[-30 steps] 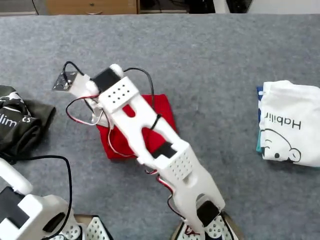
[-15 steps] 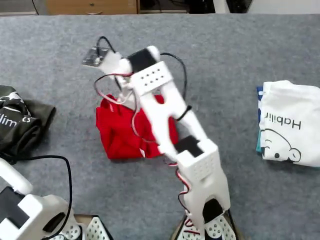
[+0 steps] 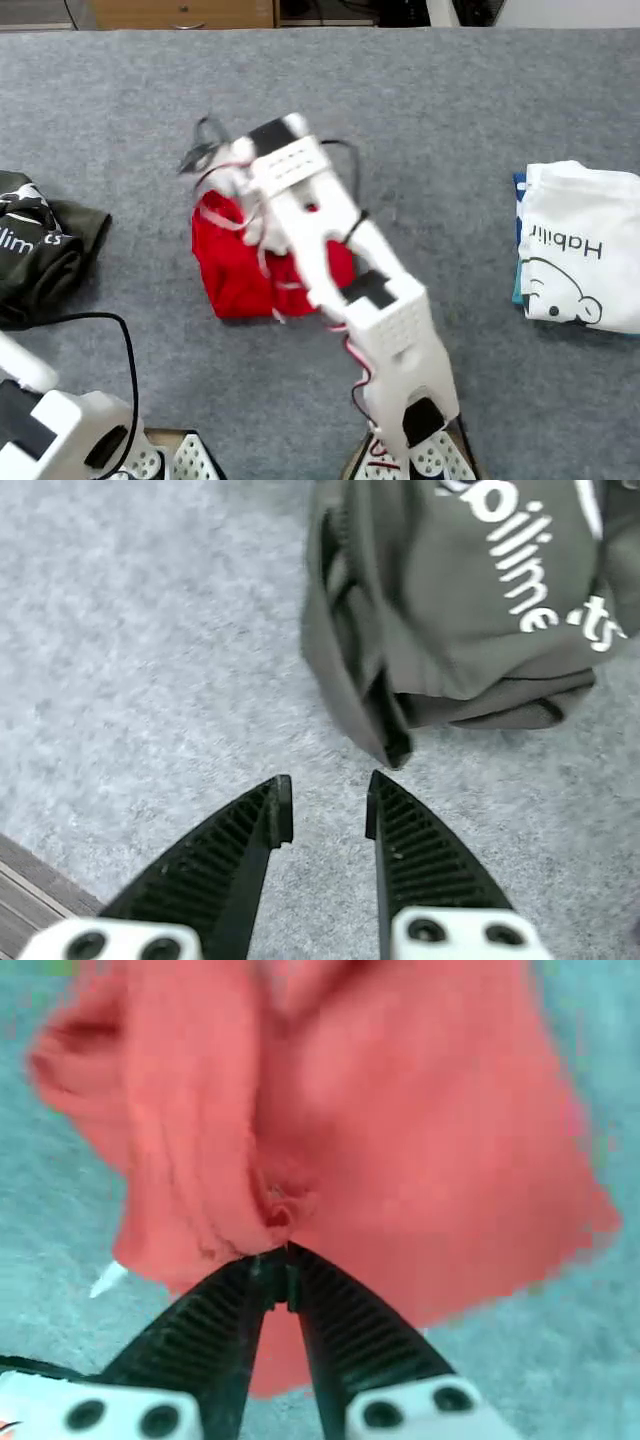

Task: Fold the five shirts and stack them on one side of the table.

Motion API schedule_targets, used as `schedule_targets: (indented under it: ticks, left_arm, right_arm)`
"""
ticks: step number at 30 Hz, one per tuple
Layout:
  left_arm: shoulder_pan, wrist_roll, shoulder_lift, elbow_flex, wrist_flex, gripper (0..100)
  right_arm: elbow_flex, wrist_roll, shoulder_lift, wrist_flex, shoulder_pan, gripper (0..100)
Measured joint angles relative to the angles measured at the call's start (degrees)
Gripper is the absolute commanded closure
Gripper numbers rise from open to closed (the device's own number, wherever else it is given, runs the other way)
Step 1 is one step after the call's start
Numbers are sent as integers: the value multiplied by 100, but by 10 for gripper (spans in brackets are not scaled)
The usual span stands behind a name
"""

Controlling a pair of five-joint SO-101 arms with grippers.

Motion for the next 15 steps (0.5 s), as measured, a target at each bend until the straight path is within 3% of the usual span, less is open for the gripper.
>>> schedule_targets:
  ticks: [8, 15]
  left_arm:
    - [-246, -9, 0, 0, 0, 869]
    - [-273, 0, 0, 0, 0, 869]
  right_arm:
    - [0, -229, -273, 0, -1530, 997]
    - [0, -273, -1073, 0, -1178, 996]
